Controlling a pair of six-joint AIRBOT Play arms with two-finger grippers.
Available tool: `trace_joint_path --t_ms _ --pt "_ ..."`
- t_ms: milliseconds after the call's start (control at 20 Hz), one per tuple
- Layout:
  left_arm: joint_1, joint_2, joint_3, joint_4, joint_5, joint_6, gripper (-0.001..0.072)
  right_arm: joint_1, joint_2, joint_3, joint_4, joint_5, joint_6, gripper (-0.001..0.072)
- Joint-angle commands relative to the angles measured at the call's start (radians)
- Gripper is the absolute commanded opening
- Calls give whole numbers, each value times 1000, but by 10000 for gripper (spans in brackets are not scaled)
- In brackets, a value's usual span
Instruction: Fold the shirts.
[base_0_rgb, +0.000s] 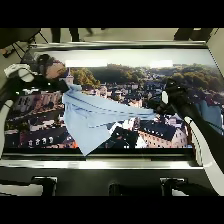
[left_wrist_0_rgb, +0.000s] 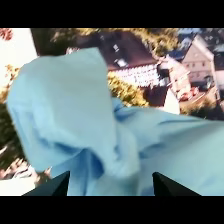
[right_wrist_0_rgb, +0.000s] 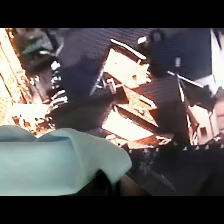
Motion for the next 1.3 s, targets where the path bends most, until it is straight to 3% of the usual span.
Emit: trace_joint_path --t_ms 0,150,350,650,750,800,1050,1250 --pt "132 43 -3 58 -341 -100 611 1 25 19 -5 42 -116 51" --pt "188 163 -307 27 -311 -103 606 2 27 18 -5 166 -204 52" --pt "121 254 -691 -182 -117 -57 606 2 27 18 4 192 -230 52" --pt "-30 209 -784 -337 134 -69 584 2 27 18 23 190 -231 52" --pt "-39 193 -776 -337 172 -96 285 2 27 18 22 190 -231 52" --pt "-35 193 -766 -336 169 -93 42 2 29 18 21 190 -231 52" --pt "36 367 -495 -332 144 15 29 1 130 61 -111 134 -209 50" --pt "141 586 19 -332 180 13 29 1 317 282 -390 117 -64 50"
